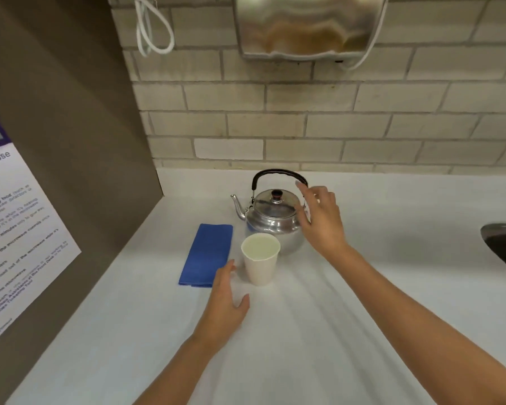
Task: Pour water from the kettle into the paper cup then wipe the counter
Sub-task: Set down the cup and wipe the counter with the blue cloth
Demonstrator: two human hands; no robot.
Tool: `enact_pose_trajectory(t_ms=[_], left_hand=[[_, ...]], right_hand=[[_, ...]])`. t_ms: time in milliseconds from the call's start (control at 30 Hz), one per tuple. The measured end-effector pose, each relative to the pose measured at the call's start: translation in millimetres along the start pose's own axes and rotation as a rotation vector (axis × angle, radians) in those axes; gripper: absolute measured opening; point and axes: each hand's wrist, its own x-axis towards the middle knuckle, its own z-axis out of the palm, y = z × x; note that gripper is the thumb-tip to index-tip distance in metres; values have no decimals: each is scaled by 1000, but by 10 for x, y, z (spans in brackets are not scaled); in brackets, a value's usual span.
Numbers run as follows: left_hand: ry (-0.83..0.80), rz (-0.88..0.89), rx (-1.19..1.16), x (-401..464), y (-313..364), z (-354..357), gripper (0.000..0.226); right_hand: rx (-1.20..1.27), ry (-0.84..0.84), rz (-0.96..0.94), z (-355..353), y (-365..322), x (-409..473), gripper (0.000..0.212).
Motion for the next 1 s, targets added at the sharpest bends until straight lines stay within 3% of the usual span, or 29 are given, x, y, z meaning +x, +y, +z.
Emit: enact_pose_trajectory(t_ms=[300, 400, 533, 667, 833, 1000], left_hand=[[72, 216, 313, 667, 78, -610, 36], [-3, 179, 515, 1097, -57, -573, 36], [-215, -17, 775, 1439, -348, -421, 49], [-159, 60, 807, 1457, -600, -325, 50], [-138, 183, 834, 1125, -880, -735, 48], [-29, -47, 844, 622, -804, -846, 50]], right_hand=[[-228, -266, 241, 234, 200, -1282, 42], [-297, -285, 249, 289, 244, -1374, 40], [-270, -279, 288, 334, 297, -1390, 48], [-265, -296, 305, 350, 312, -1377, 51], [-236, -331, 329, 297, 224, -1365, 50], [-171, -277, 353, 266, 130, -1399, 50]])
